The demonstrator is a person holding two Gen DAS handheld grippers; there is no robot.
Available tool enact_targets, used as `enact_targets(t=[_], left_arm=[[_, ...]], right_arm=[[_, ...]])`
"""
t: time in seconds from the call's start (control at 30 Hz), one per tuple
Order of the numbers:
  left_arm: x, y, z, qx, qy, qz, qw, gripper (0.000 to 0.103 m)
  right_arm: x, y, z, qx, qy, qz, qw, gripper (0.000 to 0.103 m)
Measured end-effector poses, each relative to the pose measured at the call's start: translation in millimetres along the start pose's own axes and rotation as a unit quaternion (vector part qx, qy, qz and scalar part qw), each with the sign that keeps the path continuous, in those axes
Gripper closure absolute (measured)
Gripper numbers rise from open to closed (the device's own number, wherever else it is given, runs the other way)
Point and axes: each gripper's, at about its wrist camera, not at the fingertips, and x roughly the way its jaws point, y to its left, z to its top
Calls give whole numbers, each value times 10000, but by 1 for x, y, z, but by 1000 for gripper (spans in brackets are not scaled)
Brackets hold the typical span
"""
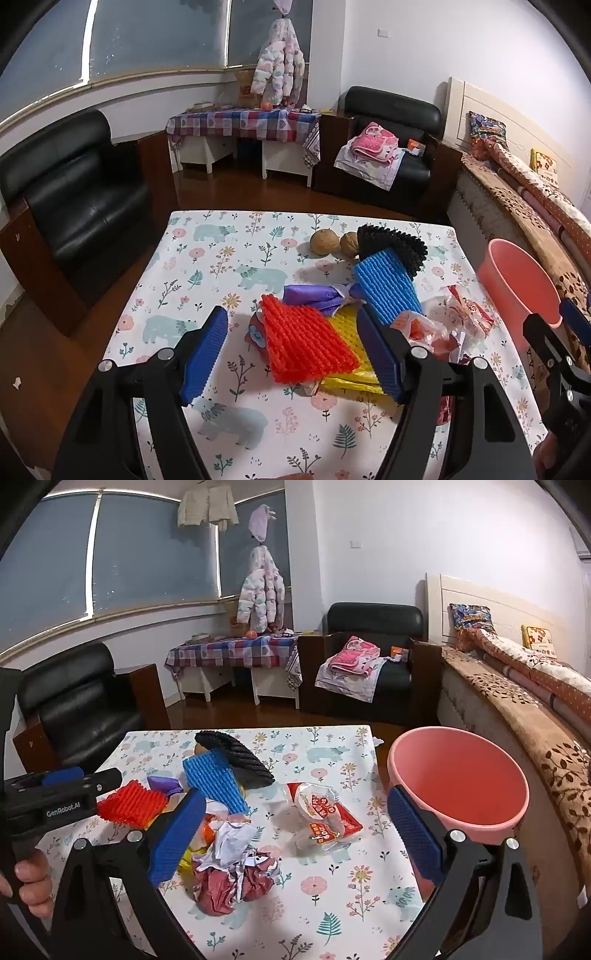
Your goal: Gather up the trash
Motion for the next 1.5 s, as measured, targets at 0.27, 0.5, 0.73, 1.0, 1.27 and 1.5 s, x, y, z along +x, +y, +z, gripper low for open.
enact_targets(t=[0.27, 0.5, 0.73, 1.0, 1.27, 1.5], left_arm=[[-1, -1, 0, 3, -49, 8, 10000, 32], [-2, -1, 0, -14, -44, -5, 10000, 32], [-1, 0, 0, -16, -47, -23, 10000, 32], [-1, 0, 0, -17, -51, -24, 10000, 32], [-1, 0, 0, -16, -47, -33, 10000, 32], [-1, 0, 0, -26, -45, -33, 10000, 32]], right_arm=[[1, -1, 1, -67, 24, 8, 10000, 4], [-7, -3, 3, -27, -103, -78, 9999, 4], [-7, -8, 6, 53, -105, -133, 9998, 4], [-4, -8, 4, 120, -148, -176, 9997, 4], [-3, -9, 4, 120, -158, -186, 9996, 4], [-2, -9, 4, 122, -163, -188, 9996, 4]])
